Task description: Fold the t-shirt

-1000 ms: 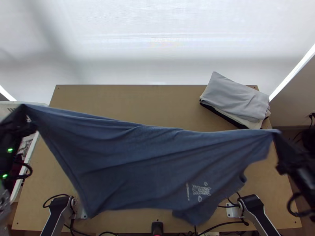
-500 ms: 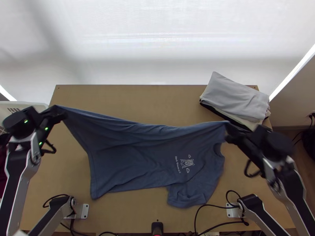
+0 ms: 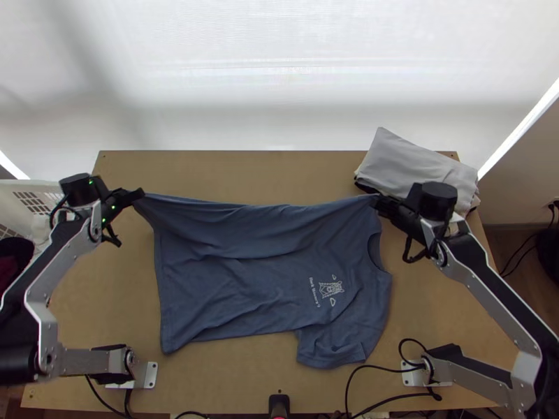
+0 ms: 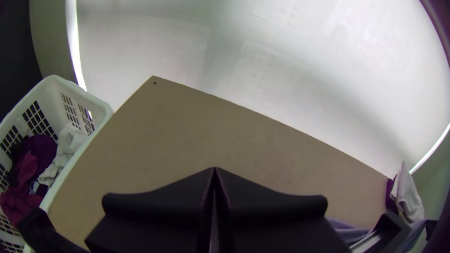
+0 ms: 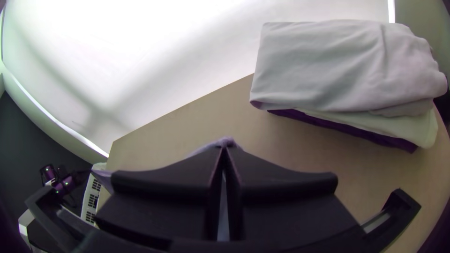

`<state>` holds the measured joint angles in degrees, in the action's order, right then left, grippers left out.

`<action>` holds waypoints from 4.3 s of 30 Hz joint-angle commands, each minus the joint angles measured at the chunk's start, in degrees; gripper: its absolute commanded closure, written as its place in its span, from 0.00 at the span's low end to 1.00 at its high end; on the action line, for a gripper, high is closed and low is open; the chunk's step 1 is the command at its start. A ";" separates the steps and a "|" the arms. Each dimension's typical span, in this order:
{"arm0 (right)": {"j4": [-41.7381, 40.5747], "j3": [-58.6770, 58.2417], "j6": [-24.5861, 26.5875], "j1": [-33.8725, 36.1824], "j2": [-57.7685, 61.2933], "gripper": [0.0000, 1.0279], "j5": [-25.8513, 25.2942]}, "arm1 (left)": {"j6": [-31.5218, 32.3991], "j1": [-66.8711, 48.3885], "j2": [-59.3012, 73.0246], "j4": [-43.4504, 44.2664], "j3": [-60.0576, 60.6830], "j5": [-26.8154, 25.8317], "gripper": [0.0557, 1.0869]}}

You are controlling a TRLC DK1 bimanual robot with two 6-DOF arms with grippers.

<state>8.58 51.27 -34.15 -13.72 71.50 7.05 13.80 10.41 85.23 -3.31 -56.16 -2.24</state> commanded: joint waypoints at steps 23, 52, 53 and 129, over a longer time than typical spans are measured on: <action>0.03 0.59 1.19 1.59 -2.16 0.97 -0.19 | -13.98 -4.35 -6.48 -20.16 0.09 -5.23 0.96; -5.77 25.90 2.51 -0.61 31.24 0.97 -7.22 | 2.37 -4.09 39.05 -18.05 -51.24 1.45 0.96; -6.38 26.34 2.77 -1.05 31.50 0.97 -7.58 | 3.07 -4.17 39.57 -18.57 -52.30 1.45 0.96; 29.13 -16.99 3.30 -8.43 1.18 0.38 7.19 | -16.88 -7.78 -14.30 -49.34 -18.72 3.03 0.05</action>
<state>38.79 35.59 -31.40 -21.65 70.94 14.00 -0.78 2.57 71.92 -52.60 -76.84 -0.51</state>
